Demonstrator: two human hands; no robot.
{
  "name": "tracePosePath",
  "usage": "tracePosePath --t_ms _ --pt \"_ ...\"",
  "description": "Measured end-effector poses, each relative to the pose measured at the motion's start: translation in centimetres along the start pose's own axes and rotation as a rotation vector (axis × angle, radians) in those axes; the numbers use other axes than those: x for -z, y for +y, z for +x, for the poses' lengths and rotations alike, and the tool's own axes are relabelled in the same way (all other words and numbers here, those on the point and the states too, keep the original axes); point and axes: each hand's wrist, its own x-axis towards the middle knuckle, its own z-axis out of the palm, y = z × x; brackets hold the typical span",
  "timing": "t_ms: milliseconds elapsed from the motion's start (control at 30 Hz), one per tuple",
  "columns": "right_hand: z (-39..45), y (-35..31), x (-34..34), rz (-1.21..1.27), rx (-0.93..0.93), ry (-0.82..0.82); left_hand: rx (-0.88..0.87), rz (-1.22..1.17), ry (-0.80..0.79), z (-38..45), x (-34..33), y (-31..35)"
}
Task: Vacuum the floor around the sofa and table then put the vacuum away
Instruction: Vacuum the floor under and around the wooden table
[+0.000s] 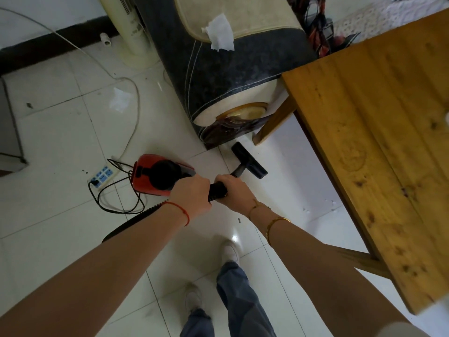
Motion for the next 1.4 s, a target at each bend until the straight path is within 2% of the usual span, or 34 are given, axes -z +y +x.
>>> tracePosePath --t_ms 400,733,1033,1400 --pt "-8.2 -4.7 -7.2 -0.050 -0.076 -0.026 -0.234 0.158 -0.131 -8.5 -3.3 -2.7" --pt "-15.3 -5.9 -12.3 0.058 -0.163 0.067 -0.366 0.214 -0.231 -13.2 -6.1 -1.6" --pt "-20.3 0.1 -10.4 0.082 -0.216 0.135 -0.404 0.190 -0.233 -13.0 -7.1 6.5" --pt "-25.4 11.6 -4.9 0.027 -0.212 0.151 -0.392 0.148 -0.099 -9.6 -10.6 19.4"
